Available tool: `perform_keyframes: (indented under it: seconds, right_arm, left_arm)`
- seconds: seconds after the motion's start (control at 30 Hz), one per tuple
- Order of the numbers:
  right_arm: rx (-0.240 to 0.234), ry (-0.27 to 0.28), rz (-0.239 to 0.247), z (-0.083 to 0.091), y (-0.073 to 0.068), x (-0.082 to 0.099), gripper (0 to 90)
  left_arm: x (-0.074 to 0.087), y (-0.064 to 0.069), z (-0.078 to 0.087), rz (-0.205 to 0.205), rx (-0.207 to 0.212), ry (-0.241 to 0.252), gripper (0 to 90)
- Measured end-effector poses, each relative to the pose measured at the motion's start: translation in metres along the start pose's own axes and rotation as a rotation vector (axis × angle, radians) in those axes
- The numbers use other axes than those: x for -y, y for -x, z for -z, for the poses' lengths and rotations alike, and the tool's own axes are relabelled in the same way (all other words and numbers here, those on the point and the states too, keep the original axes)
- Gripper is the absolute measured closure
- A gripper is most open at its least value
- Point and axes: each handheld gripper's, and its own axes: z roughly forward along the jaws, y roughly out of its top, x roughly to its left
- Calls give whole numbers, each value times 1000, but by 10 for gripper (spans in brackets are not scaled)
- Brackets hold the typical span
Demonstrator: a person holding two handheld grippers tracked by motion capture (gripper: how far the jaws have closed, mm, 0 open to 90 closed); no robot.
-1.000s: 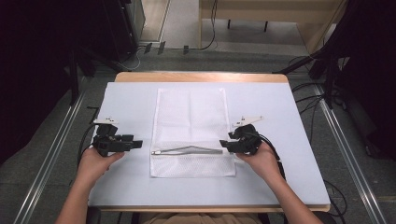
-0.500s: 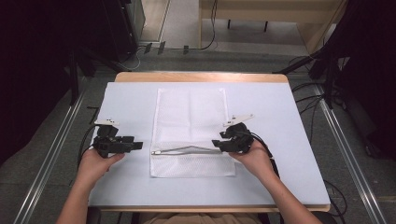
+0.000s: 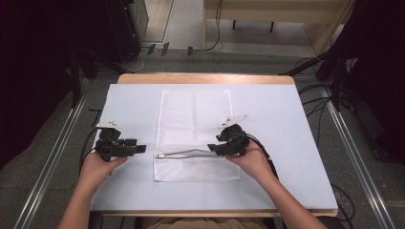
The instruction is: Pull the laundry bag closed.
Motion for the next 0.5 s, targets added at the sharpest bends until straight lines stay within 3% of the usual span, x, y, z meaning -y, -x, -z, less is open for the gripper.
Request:
perform_keyframes:
  seconds: [0.27, 0.5]
  right_arm:
    - [-19, 30, 20, -2, -9, -12, 546]
    - [-53, 7, 37, -13, -22, -16, 570]
  left_arm:
    - [0, 1, 1, -4, -1, 14, 391]
    - [0, 4, -3, -12, 6, 1, 392]
